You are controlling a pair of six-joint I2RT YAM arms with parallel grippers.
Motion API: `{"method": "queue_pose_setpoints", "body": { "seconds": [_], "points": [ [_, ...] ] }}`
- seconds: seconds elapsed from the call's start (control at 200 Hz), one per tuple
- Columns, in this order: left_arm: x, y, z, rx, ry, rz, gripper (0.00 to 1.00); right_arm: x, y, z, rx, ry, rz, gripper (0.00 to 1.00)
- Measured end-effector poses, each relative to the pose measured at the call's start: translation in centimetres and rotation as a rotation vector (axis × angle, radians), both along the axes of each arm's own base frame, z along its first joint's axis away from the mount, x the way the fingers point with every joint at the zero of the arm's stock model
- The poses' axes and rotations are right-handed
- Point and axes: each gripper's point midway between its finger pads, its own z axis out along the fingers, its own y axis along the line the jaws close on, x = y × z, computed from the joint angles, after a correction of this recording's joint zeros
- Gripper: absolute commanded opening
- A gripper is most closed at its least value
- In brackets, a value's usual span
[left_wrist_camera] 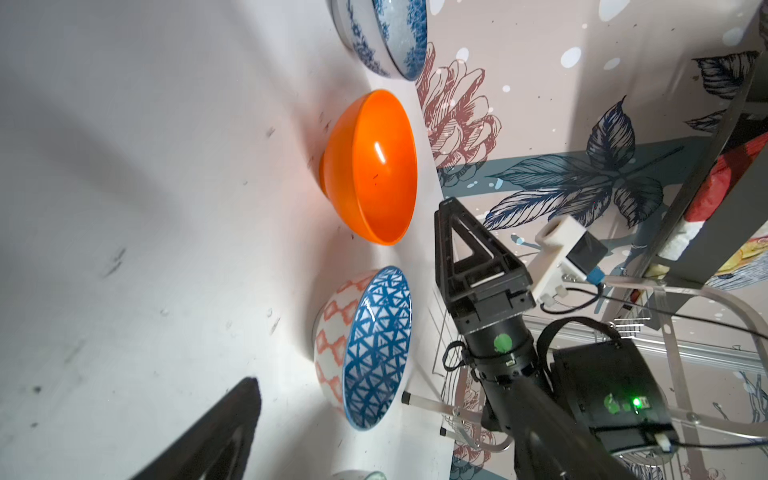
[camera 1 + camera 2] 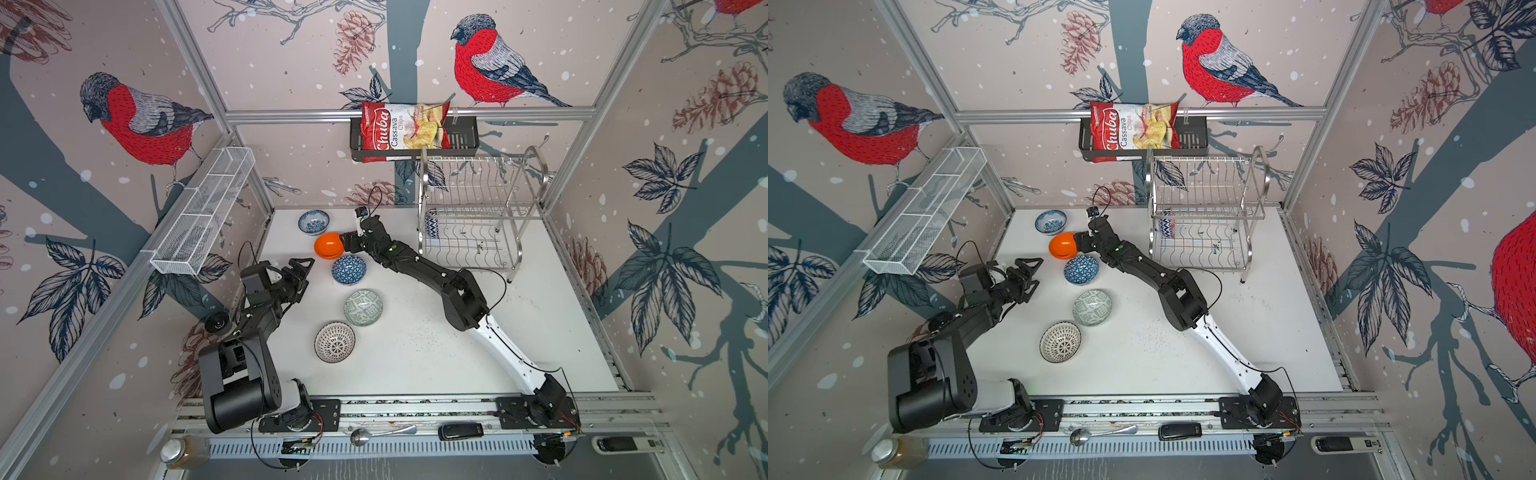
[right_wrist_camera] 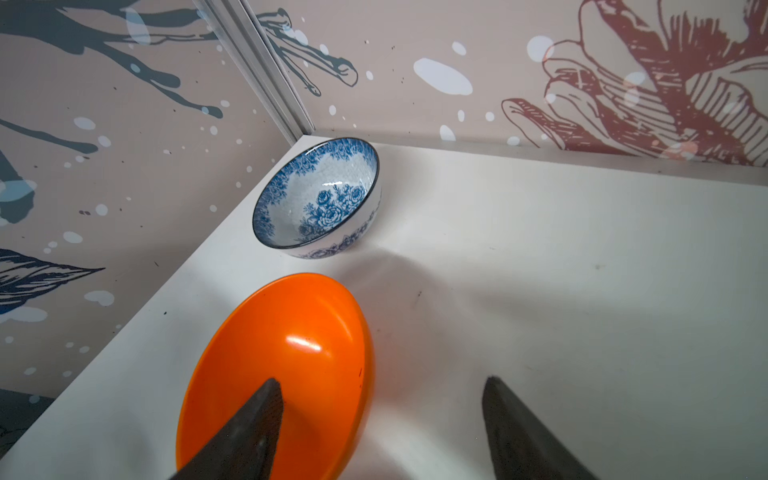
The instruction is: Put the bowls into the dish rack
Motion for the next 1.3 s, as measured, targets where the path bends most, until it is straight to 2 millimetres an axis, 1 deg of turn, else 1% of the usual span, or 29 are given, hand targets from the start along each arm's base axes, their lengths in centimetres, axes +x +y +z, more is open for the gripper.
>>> {"method": "queue_pose_setpoints", "body": {
  "seconds": [0.045,0.075,0.215,0.31,0.365,0.46,0.59,0.665,0.785,0.82,0.87,0.936,1.081,1.161,1.216,1.301],
  "points": [
    [0.9,0.4,-0.2,0.006,0.013,0.011,0.76,0.1,-0.1,0.0,0.010,0.011,-0.002,0.77],
    [1.4,0.7,-0.4,0.008,0.024,0.017,0.73,0.1,-0.1,0.0,0.014,0.018,0.000,0.77],
    [4.5,1.0,-1.5,0.025,0.082,0.010,0.73,-0.3,0.1,-0.5,0.014,0.029,0.020,0.78],
    [6.4,0.9,-0.9,0.074,0.087,-0.010,0.73,-0.5,0.1,-1.0,0.007,0.040,0.028,0.79],
    [7.4,0.8,-0.5,0.115,0.084,-0.022,0.71,-0.6,0.1,-1.2,0.005,0.045,0.038,0.80],
    [8.7,0.6,-0.9,0.167,0.104,-0.046,0.69,-0.7,0.1,-1.5,0.002,0.051,0.043,0.80],
    [9.0,0.9,-2.7,0.232,0.178,-0.056,0.69,-0.6,-0.5,-1.5,-0.002,0.059,0.043,0.81],
    [9.2,0.6,-3.3,0.275,0.209,-0.070,0.69,-0.6,-0.8,-1.1,0.000,0.064,0.043,0.81],
    [10.2,0.1,-3.6,0.330,0.227,-0.096,0.64,-0.1,-1.2,-0.2,0.017,0.050,0.037,0.82],
    [10.6,0.1,-3.6,0.351,0.229,-0.103,0.61,0.0,-1.3,-0.2,0.018,0.051,0.035,0.82],
    [11.1,0.0,-3.8,0.374,0.239,-0.112,0.55,0.1,-1.4,-0.1,0.018,0.052,0.033,0.82],
    [11.5,0.0,-4.1,0.404,0.251,-0.122,0.54,0.1,-1.5,-0.1,0.018,0.054,0.033,0.82],
    [11.3,0.3,-5.0,0.460,0.292,-0.131,0.52,0.0,-2.0,-0.1,0.017,0.061,0.029,0.84],
    [11.5,0.3,-5.2,0.479,0.303,-0.137,0.48,0.0,-2.2,0.2,0.030,0.070,0.021,0.85],
    [11.6,0.4,-5.5,0.496,0.311,-0.142,0.47,0.0,-2.3,0.4,0.032,0.068,0.021,0.85],
    [11.6,0.2,-6.1,0.517,0.330,-0.148,0.41,0.0,-2.4,0.4,0.038,0.066,0.018,0.86]
  ]
}}
